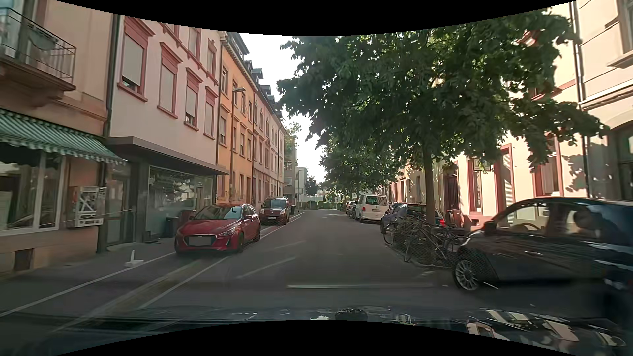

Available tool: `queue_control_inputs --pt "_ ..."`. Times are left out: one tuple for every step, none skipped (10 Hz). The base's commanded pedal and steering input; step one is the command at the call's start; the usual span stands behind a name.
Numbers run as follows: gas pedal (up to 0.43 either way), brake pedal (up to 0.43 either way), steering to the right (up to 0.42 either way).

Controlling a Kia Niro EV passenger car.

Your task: Follow the waypoints while adhering to traffic rules and regulations

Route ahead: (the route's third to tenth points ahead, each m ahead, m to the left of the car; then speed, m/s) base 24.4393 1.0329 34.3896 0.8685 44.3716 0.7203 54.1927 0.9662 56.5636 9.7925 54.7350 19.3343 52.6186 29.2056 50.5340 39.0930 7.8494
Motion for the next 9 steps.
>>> queue_control_inputs --pt "0.15 0.0 0.007" --pt "0.118 0.0 0.007" --pt "0.11 0.0 0.007" --pt "0.087 0.0 0.007" --pt "0.087 0.0 0.007" --pt "0.087 0.0 0.007" --pt "0.087 0.0 0.007" --pt "0.087 0.0 0.007" --pt "0.087 0.0 0.007"
